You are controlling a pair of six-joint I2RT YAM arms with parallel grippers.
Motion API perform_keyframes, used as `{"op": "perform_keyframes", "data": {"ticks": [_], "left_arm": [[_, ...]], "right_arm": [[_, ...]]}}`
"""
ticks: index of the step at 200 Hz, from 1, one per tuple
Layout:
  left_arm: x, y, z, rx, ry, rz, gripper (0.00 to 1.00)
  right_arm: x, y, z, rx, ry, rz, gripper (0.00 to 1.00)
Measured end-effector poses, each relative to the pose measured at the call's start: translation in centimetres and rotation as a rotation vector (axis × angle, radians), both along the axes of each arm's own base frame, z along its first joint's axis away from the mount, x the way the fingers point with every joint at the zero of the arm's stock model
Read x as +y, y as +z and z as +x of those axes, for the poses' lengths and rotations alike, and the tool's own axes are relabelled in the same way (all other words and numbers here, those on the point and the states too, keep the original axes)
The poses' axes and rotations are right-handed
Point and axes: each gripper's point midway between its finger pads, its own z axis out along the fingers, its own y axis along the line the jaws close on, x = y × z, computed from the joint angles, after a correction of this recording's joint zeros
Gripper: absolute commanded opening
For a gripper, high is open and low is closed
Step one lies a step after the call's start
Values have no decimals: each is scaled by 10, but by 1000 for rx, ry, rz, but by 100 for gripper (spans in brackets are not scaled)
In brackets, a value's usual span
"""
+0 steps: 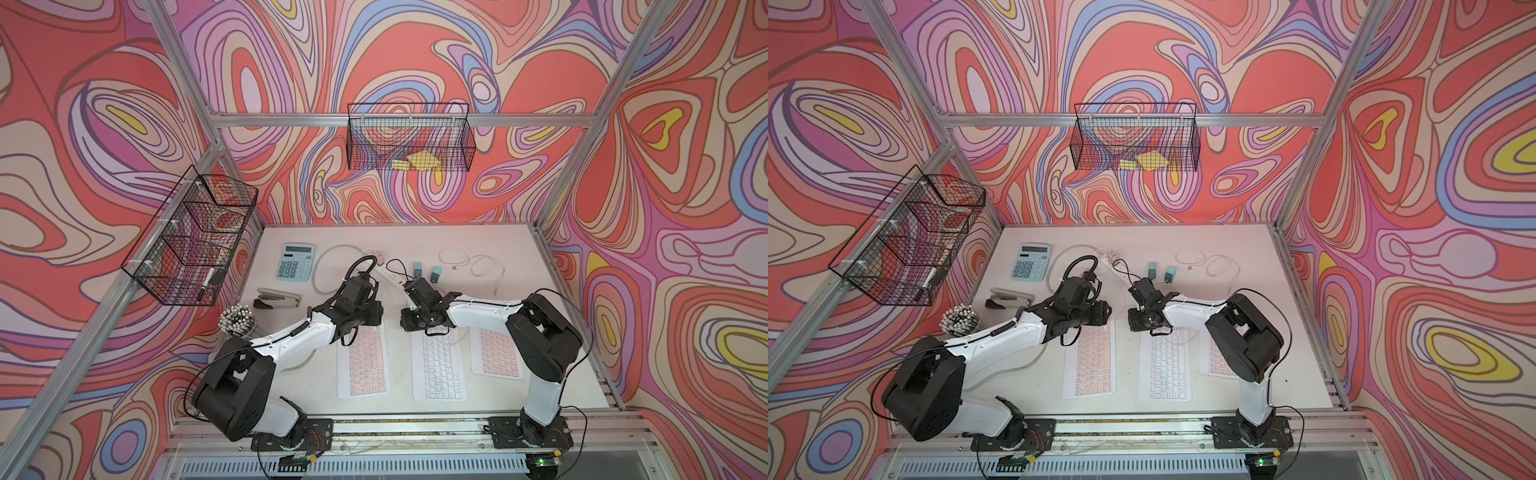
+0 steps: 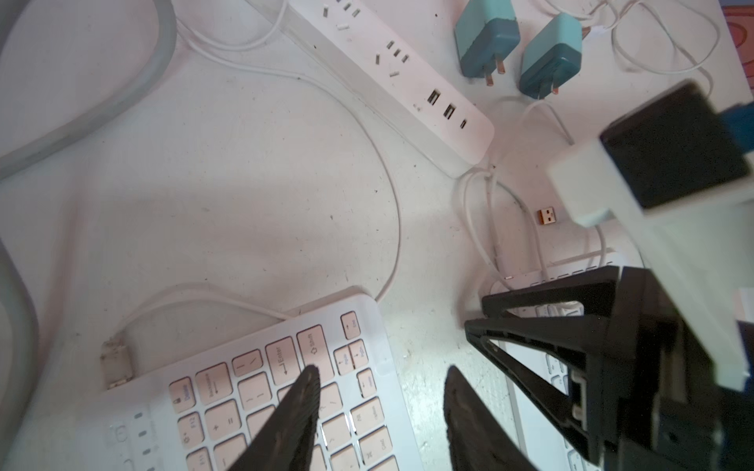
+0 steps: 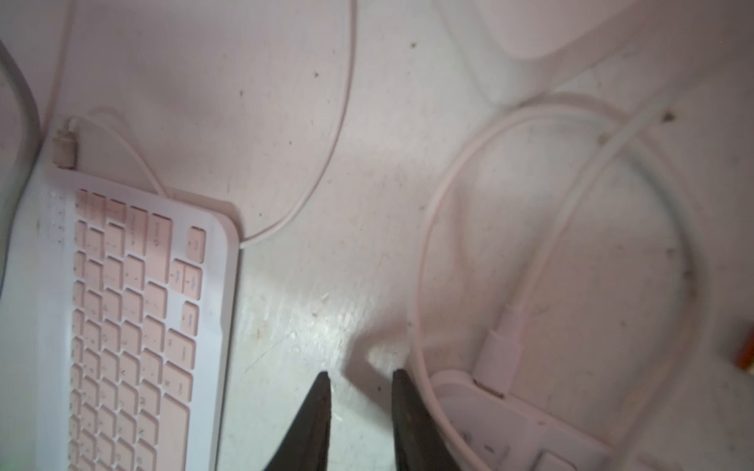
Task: Unplug the wireless keyboard
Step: Remove the power cord from the keyboard.
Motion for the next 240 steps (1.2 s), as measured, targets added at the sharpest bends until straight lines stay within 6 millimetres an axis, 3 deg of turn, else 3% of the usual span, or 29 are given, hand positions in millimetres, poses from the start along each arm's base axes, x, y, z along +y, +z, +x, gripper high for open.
{"op": "perform_keyframes", "data": {"ticks": [47,111,157,192,240], "left_arm": [[-3,7,-2,-10,1,-43,50],[-4,0,-7,5,0,-57,50],[-2,-7,-10,13,4,-60,50],[-1,-12,-13,17,2,-58,50],[-3,-10,-15,3,-7,-68,50]], "right_arm": [[-10,4,13,-44,-44,-52,29],[-26,5,27,-33,-94,-100,30],[-33,7,30,-23,-111,-148,30],[-38,-5,26,19,-127,-190,30],[-35,-4,30,52,-155,-204,24]]}}
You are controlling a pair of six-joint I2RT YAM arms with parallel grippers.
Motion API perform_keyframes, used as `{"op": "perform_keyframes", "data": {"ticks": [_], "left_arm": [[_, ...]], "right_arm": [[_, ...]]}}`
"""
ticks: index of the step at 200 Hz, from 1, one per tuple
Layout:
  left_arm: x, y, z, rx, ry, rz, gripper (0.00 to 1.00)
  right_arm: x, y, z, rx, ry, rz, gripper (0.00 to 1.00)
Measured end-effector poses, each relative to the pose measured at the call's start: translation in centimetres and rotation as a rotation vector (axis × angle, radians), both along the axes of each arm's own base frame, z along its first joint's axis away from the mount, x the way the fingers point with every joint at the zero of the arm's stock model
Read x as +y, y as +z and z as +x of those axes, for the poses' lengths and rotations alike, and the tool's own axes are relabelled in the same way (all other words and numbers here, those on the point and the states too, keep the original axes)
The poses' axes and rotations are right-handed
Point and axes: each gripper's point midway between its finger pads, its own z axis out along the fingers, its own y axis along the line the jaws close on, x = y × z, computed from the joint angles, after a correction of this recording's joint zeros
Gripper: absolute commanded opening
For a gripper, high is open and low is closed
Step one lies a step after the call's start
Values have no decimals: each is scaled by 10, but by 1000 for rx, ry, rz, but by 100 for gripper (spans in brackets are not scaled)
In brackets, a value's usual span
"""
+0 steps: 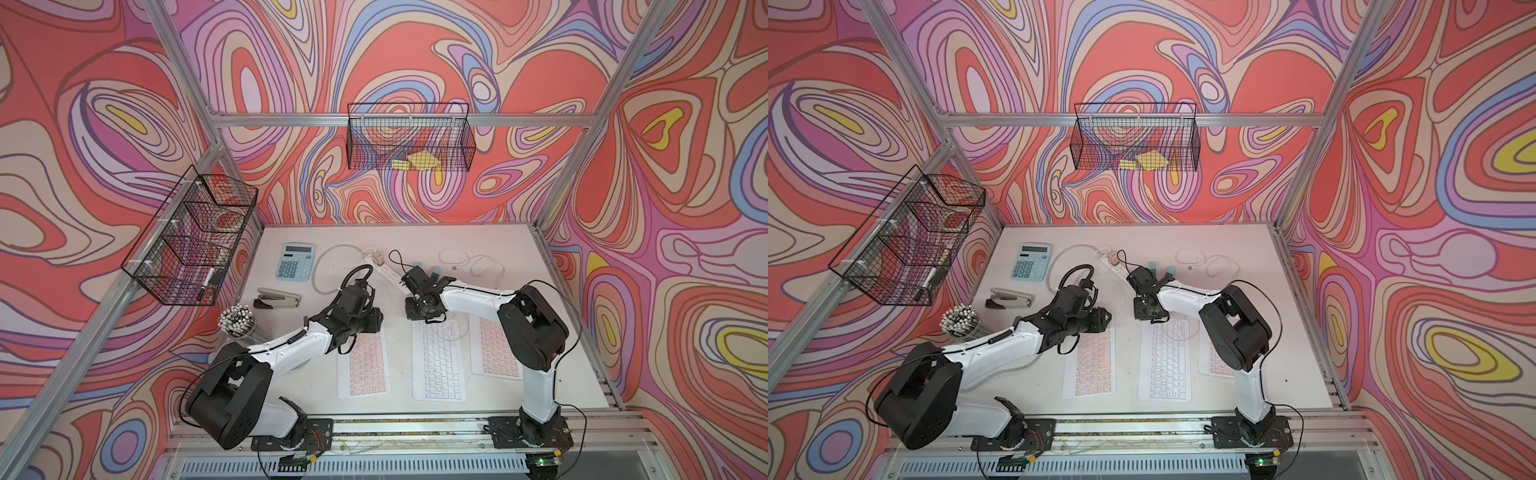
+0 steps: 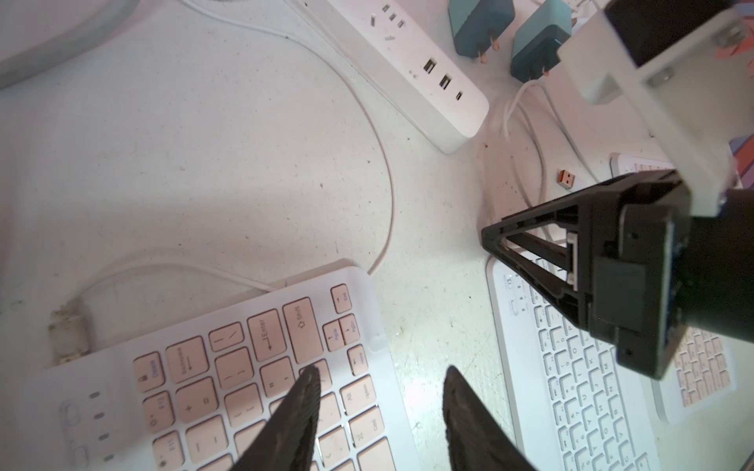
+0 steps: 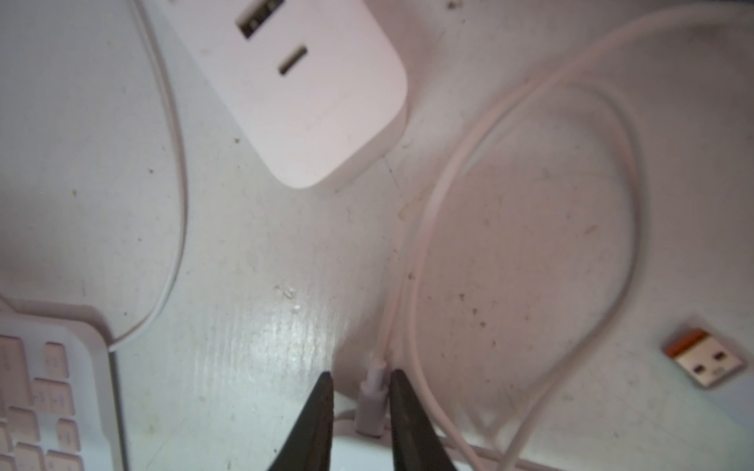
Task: Unplug the wireless keyboard
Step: Remove the power cord from the keyboard.
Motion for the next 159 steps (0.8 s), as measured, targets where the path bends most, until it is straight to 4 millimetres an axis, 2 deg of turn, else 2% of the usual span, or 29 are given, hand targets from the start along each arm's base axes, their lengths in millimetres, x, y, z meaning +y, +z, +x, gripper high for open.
{"op": "perform_keyframes", "data": {"ticks": [59,96,159], "left_arm": [[2,-1,-6,-24,-4,-9,50],[2,-2,-13,-54,-25,-30,49],[-19,10,-22,-109,-167,-117,48]], "right_arm": [[-2,-1,-4,66,-26,-93,22],[-2,-2,-4,104,-42,-126,15],[0,-3,-6,133,-94,-134,9]]}}
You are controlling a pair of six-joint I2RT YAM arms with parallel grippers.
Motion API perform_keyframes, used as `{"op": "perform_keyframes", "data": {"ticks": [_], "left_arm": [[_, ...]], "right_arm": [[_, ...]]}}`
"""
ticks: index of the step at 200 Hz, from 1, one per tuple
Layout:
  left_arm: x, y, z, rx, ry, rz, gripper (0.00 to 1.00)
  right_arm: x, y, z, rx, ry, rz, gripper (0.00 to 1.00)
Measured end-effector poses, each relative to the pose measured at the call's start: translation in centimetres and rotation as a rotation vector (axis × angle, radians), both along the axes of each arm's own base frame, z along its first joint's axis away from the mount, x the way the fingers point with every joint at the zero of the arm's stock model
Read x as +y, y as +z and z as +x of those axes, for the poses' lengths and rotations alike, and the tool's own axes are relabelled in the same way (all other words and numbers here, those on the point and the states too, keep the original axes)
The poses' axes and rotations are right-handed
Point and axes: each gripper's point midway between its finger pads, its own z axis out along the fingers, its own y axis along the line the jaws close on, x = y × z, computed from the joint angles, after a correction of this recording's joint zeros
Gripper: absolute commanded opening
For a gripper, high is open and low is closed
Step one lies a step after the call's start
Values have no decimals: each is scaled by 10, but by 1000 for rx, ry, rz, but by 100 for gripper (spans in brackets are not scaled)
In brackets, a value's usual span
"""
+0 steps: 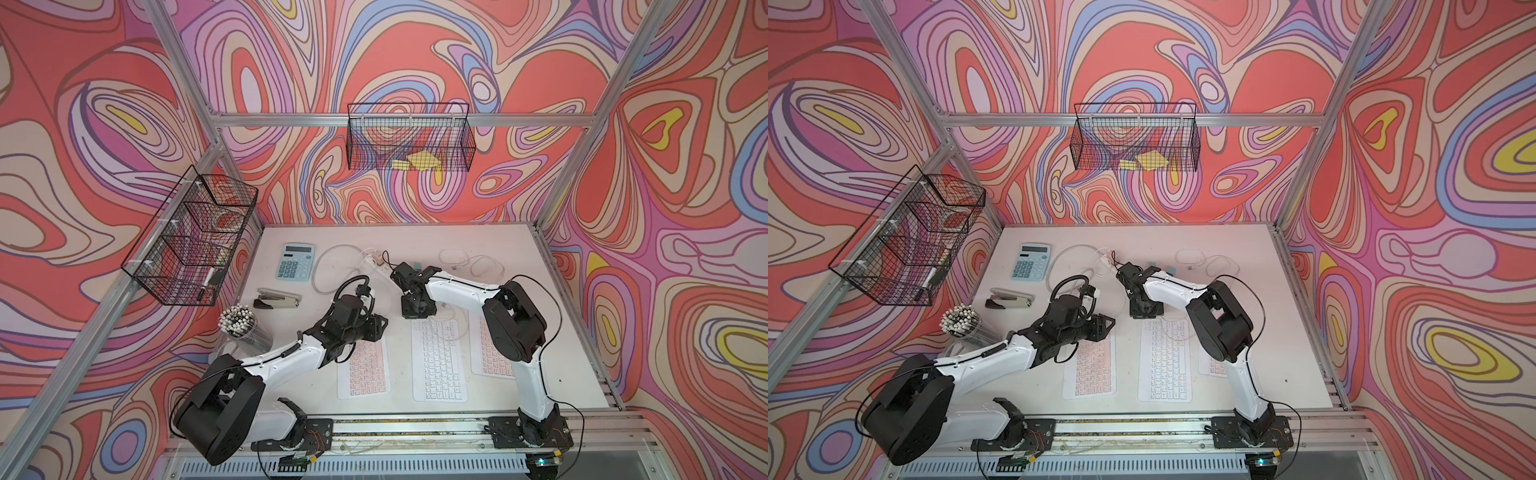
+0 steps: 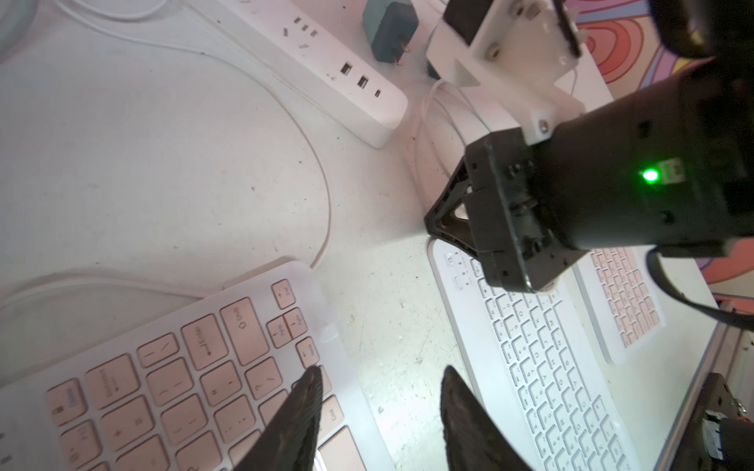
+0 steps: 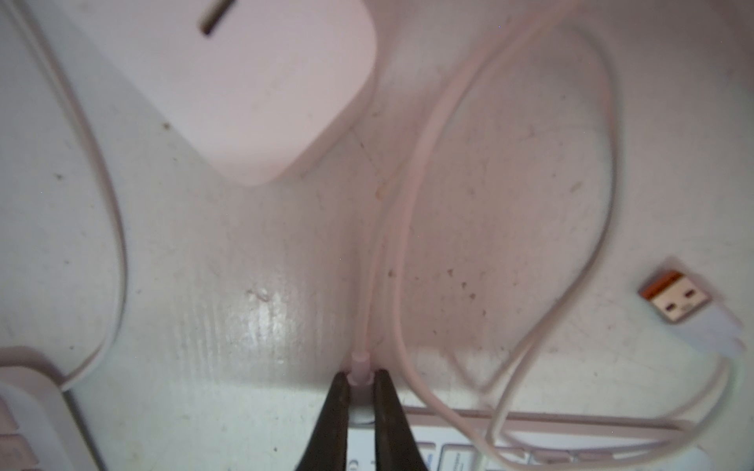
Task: Unplug the wireless keyboard
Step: Remove the power cord from the keyboard.
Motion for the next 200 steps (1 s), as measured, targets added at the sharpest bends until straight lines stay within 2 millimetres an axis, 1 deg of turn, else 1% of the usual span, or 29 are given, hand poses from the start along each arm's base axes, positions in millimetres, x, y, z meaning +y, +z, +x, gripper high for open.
{"op": "perform_keyframes", "data": {"ticks": [23,58,92,112,133,155,179,200], "left_arm": [[-13,6,-8,-27,-96,-49,46],[-25,-4,-34,-19,-228,-56,46],[-40,-2,-52,-47,-335,-68,45],[-53,-2,-64,-80,-408,-55,45],[-67,-14,-84,-100,-512,-10,46],[-75,-28,-99,-121,-593,40,46],[-84,-35,-107,-175,-672,101,46],[-102,-35,-107,-236,-757,148,46]], "right_arm": [[1,-1,1,23,-34,-15,8],[1,-1,0,38,-81,-17,7],[2,-1,0,28,-111,2,7],[2,-1,0,23,-119,15,7],[3,-1,0,12,-122,33,7],[3,-1,-1,-3,-121,54,7],[5,-1,-1,-18,-118,84,7],[8,-1,-2,-27,-114,114,7]]}}
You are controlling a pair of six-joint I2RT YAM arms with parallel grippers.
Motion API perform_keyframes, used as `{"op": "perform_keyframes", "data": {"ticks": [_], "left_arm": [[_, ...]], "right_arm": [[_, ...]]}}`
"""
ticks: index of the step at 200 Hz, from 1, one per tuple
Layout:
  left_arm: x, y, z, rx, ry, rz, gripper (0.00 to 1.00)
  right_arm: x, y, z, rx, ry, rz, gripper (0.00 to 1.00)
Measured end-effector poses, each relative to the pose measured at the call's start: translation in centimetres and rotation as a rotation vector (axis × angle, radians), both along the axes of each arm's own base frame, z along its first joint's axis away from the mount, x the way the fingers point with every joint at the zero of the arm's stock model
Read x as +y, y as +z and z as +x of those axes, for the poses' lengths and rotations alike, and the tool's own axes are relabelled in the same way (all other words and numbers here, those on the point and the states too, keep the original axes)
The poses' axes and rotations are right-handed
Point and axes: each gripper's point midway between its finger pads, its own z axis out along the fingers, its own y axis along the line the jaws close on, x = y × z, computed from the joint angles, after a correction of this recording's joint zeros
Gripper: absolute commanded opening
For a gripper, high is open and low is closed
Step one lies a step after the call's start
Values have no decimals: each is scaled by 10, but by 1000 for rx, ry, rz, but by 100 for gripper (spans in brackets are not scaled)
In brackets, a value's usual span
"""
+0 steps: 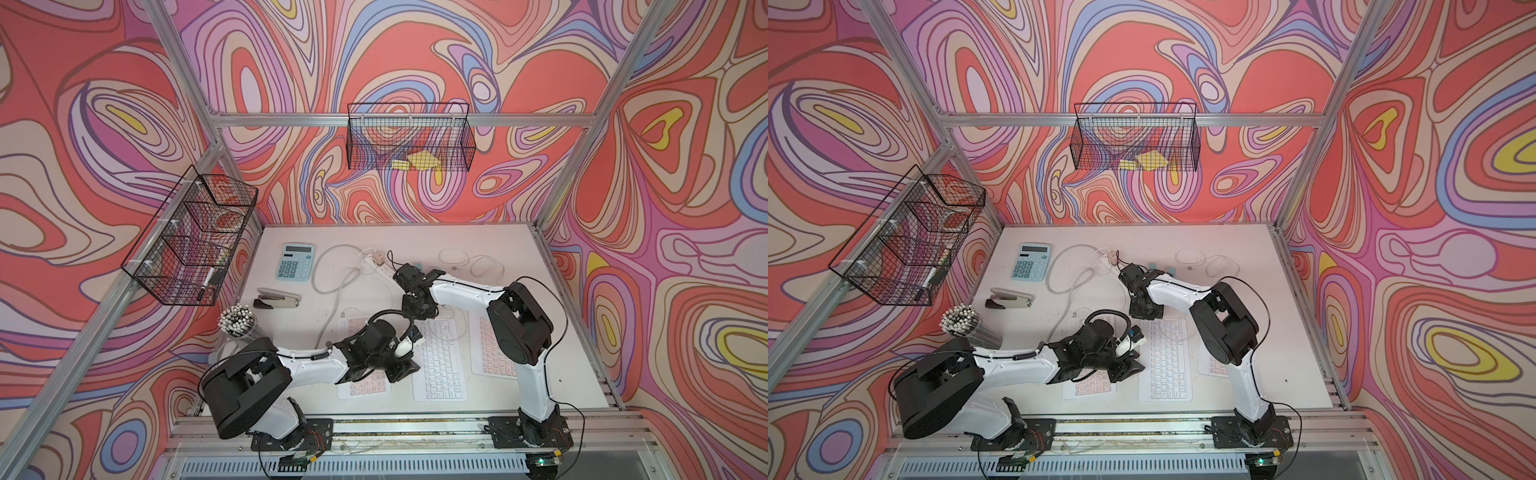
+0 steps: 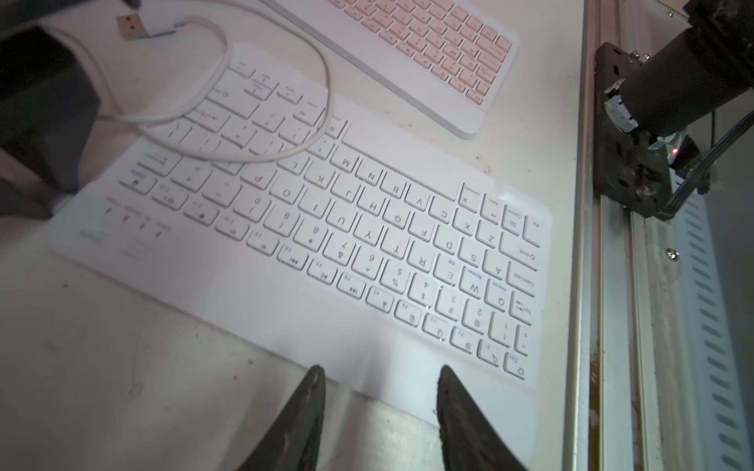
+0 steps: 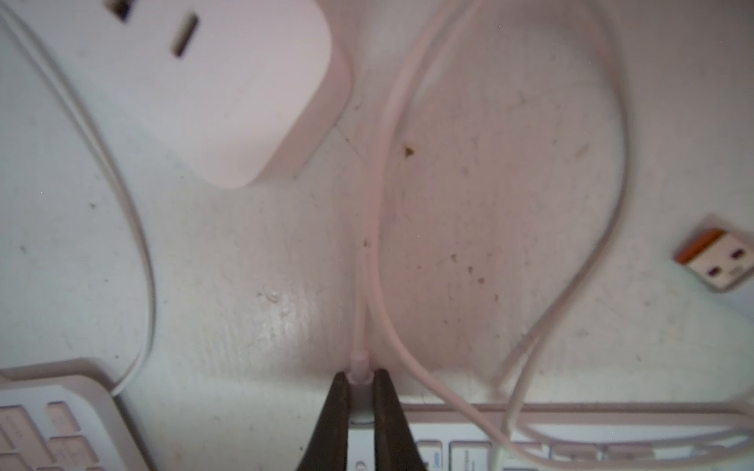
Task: Unplug the wireless keyboard
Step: Remove the power cord from the keyboard.
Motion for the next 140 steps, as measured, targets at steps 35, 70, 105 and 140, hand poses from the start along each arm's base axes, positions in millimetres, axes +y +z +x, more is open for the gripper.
{"op": "perform_keyframes", "data": {"ticks": [35,70,105,140], "left_arm": [[-24,-2,-1,-65,-108,62,45],[-35,-14,0,-64,-158,142,44],[-34,-29,-1,-30,-173,214,44],[-36,-30,3,-7,-171,275,43]], "right_arm": [[1,0,0,-21,2,24,7],[1,1,0,-29,6,31,8],[1,0,0,-33,14,30,8],[2,1,-1,-46,38,5,8]]}}
